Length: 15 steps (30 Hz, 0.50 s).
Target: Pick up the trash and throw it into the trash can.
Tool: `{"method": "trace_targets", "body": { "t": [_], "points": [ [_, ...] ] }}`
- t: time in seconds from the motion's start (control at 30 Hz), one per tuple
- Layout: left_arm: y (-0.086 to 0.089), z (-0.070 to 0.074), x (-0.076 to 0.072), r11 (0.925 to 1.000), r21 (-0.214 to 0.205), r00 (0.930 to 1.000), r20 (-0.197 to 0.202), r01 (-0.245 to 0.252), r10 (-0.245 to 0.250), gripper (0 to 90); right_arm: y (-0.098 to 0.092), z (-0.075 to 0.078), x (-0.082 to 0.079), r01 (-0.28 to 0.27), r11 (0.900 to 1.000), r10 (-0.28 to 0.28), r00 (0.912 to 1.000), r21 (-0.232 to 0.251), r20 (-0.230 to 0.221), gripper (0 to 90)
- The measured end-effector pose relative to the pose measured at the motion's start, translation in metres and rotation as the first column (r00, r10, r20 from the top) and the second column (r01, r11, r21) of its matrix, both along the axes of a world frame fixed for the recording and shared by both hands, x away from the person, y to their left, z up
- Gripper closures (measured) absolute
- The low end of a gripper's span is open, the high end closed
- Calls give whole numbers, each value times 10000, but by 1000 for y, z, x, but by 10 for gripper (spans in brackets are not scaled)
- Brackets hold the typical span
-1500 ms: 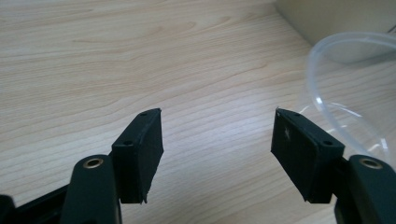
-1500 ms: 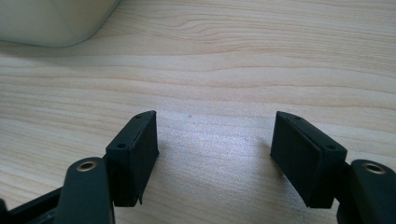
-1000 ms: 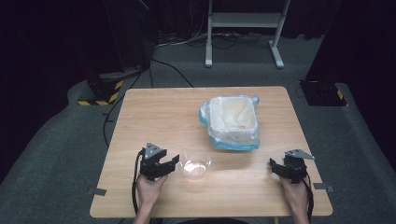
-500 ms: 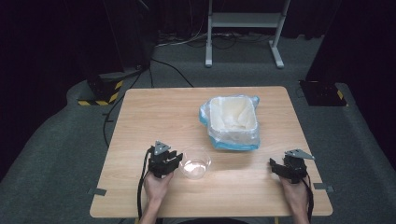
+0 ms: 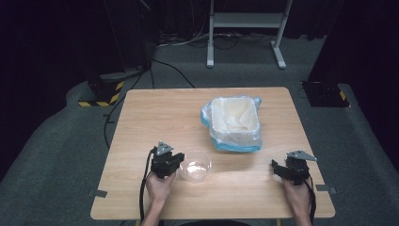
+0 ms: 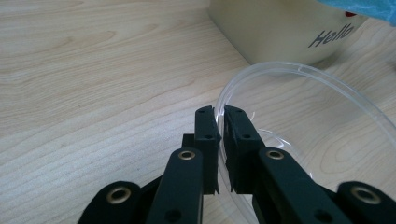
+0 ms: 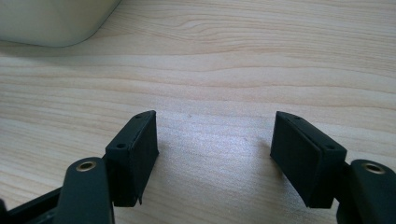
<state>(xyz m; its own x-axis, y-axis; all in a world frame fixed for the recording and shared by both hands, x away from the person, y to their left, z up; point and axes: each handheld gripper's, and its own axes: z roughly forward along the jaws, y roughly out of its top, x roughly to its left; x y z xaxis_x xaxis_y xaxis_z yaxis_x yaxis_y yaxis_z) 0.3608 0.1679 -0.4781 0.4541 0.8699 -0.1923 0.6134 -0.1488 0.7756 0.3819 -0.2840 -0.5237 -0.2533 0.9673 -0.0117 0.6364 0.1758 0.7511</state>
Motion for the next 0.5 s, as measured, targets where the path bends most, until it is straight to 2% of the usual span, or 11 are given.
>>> {"method": "trace_targets", "body": {
  "t": [0.17,0.23,0.27,0.33,0.4,0.5],
  "points": [
    [2,3,-2,9995,-310,10000,64,58,-56,848,0,0,0,-20,10000,20,10000,-18,12,313],
    [2,6,-3,9997,-194,9999,97,116,-115,852,0,0,0,-2,10000,2,10000,1,0,313],
    [2,12,-5,9998,-129,9994,318,126,-122,856,0,0,0,-5,10000,5,10000,-6,3,313],
    [2,15,-5,9998,-134,9991,405,153,-148,858,0,0,0,5,10000,-5,10000,-6,-3,313],
    [0,20,-5,9999,48,9981,593,135,-138,860,0,0,0,4,10000,-4,10000,-7,-2,313],
    [-4,24,-3,9990,301,9975,621,318,-336,861,0,0,0,-5,10000,5,10000,-9,4,313]
  ]
}}
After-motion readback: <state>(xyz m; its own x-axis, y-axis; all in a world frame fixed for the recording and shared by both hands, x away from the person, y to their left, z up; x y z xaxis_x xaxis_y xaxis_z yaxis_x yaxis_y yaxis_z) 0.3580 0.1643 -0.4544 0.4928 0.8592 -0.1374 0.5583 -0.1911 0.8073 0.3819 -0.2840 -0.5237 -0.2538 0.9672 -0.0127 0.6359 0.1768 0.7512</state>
